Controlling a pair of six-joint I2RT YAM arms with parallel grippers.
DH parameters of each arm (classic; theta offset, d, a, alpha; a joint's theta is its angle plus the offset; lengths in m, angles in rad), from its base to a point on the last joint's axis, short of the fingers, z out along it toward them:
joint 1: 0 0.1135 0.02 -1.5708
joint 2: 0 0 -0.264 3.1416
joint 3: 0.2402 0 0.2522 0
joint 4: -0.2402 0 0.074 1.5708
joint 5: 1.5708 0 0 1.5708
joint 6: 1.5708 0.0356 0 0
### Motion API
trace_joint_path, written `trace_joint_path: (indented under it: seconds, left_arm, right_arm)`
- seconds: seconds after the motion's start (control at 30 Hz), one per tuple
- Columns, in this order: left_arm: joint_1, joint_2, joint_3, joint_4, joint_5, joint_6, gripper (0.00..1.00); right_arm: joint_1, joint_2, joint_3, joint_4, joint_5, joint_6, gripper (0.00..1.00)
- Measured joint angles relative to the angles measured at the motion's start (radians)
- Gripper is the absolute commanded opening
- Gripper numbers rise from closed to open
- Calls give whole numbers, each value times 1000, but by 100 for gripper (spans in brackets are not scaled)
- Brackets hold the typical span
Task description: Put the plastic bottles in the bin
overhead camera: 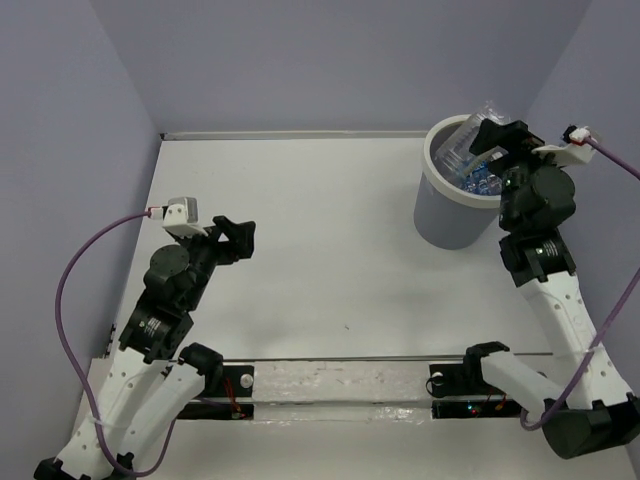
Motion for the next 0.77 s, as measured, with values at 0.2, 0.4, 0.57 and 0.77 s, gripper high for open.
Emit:
trace_joint_path:
  seconds: [0.2,0.4,0.57,0.77]
  left_arm:
    - [2,-89,-10,34,40,6,99]
    - [2,-153,59,60,112,-16,99]
    - [2,-163,185,87,167,-21,99]
    - [2,-214,270,146,206,-20,99]
  right_arm:
    - [-2,-140,-21,-56,-566,55,100]
    - [-2,-336,-42,-171,-911,68,100]
    - [-2,-523,11,-240,-977,51,100]
    - [-2,-644,46,-259,-938,16,100]
